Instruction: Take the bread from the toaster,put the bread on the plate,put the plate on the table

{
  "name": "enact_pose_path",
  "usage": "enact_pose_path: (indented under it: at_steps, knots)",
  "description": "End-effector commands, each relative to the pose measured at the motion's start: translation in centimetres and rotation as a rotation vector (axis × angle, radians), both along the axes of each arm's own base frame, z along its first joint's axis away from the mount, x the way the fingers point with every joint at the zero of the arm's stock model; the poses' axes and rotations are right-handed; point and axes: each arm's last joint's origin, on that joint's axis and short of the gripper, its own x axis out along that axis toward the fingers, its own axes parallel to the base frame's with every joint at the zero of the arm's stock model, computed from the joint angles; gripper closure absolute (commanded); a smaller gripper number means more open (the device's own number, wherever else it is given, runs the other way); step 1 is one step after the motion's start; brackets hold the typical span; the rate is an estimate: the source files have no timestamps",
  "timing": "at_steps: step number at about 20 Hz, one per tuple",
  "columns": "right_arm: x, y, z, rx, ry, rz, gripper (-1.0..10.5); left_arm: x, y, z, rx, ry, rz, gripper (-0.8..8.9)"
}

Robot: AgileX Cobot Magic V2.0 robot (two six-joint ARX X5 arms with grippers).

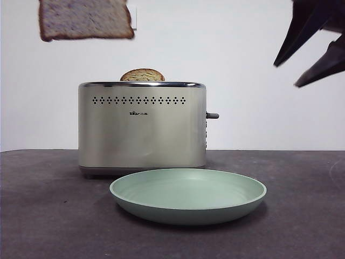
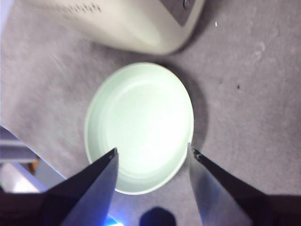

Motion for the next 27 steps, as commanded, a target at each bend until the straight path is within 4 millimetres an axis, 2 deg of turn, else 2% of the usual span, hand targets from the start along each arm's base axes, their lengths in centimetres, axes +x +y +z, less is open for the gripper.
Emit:
enact_pose_path:
  at_steps: [1, 6, 10, 14, 23, 25, 27]
  knots:
    - [0.5, 1.3, -1.0, -0.037, 0.023, 0.047, 7.0, -3.5, 2.1, -0.9, -0.133, -0.033, 0.071, 8.22]
    - [2.0, 2.7, -3.9, -0.093, 0.120, 0.095, 7.0, -8.2, 5.3, -3.2, -0.222, -0.092, 0.224, 8.22]
    - [3.9, 3.1, -7.2, -0.150, 0.194, 0.087, 7.0, -10.3, 6.6, -3.0, -0.272, -0.115, 0.250, 8.22]
    - [5.2, 3.8, -10.2, -0.164, 0.257, 0.104, 7.0, -10.6, 6.9, -3.1, -0.283, -0.101, 0.261, 8.22]
    - [5.6, 6.5, -12.7, -0.175, 0.271, 0.170, 7.0, -10.6, 6.8, -3.1, -0.285, -0.104, 0.261, 8.22]
    - [5.5, 7.0, -12.9, -0.176, 0.271, 0.181, 7.7, -10.6, 6.8, -3.1, -0.285, -0.104, 0.261, 8.22]
    - [5.4, 7.6, -13.0, -0.182, 0.260, 0.196, 9.1, -10.6, 6.8, -3.1, -0.285, -0.104, 0.261, 8.22]
